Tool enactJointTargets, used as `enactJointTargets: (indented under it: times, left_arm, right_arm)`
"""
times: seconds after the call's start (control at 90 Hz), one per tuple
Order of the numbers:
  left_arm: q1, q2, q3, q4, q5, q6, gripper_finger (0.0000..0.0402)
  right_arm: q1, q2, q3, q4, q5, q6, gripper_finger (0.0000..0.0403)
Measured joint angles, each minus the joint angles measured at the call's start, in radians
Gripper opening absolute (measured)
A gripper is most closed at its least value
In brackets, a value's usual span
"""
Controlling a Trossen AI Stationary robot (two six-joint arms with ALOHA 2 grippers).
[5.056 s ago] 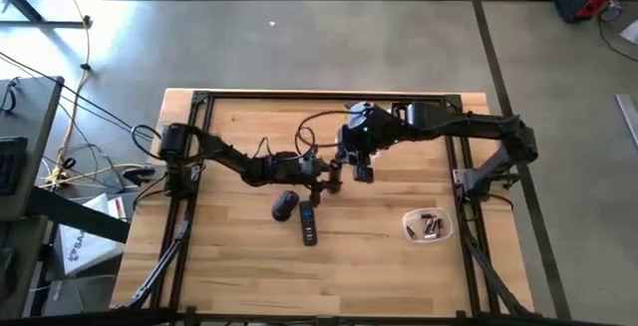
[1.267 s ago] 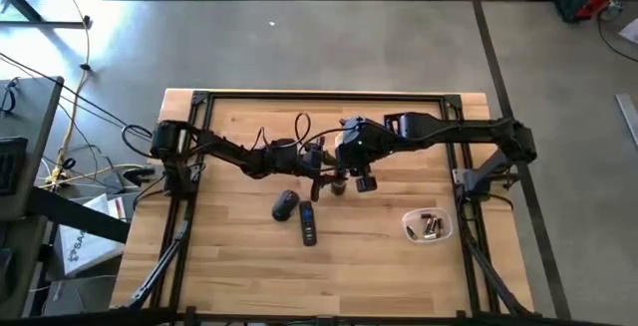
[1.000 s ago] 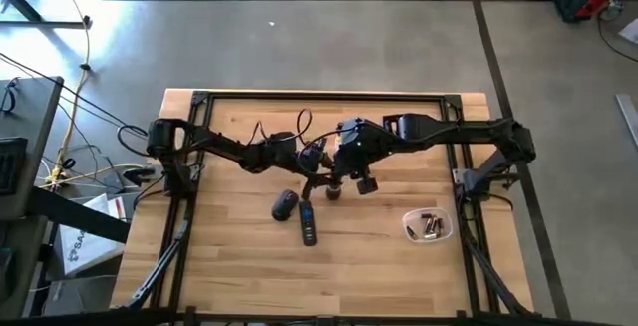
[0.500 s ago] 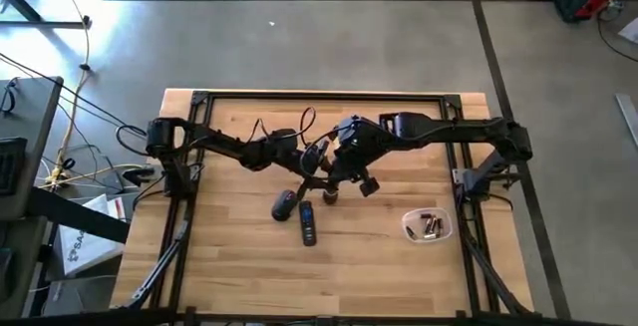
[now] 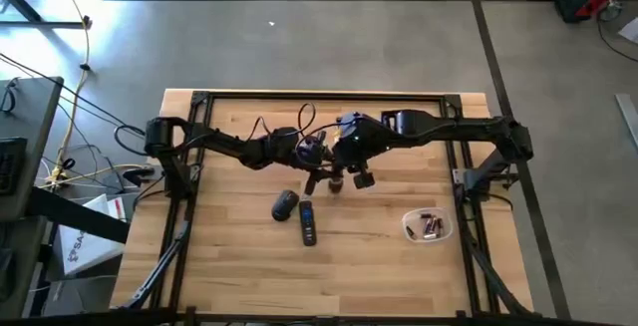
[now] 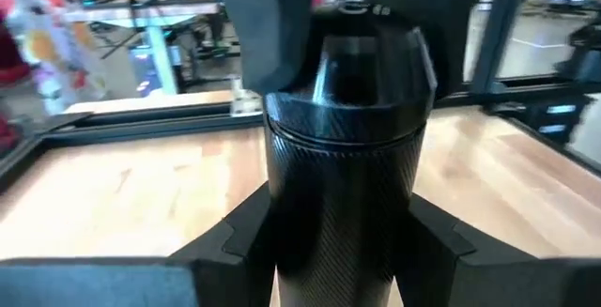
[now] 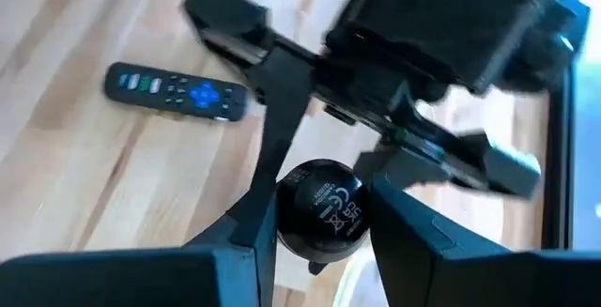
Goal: Insert battery
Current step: Close the flashlight using its cover
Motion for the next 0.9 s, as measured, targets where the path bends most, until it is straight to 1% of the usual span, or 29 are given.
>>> enactJointTargets:
  times: [0.211, 0.389, 0.5, 0.611, 0.756, 0.9]
  left_arm:
    - [0.005, -0.017, 0.0, -0.022, -0.068, 0.009, 0.0133]
    - [0.005, -0.05, 0.0, -0.068, -0.168, 0.055, 0.0133]
    - [0.006, -0.06, 0.0, -0.083, -0.189, 0.061, 0.0133]
    - [0.006, -0.06, 0.008, -0.094, -0.19, 0.064, 0.0133]
    - [0.0, -0.06, 0.012, -0.1, -0.191, 0.059, 0.0133]
    - [0.002, -0.061, 0.012, -0.105, -0.195, 0.036, 0.0133]
  right_arm:
    - [0.0, 0.0, 0.0, 0.0, 0.068, 0.148, 0.0106]
    - [0.0, 0.001, 0.0, 0.01, 0.136, 0.274, 0.0106]
    - [0.0, 0.007, 0.001, 0.015, 0.173, 0.338, 0.0106]
    - [0.001, 0.018, 0.003, 0.017, 0.182, 0.382, 0.0106]
    - [0.004, 0.03, 0.004, 0.018, 0.233, 0.453, 0.0106]
    - [0.003, 0.031, 0.003, 0.031, 0.252, 0.513, 0.0112]
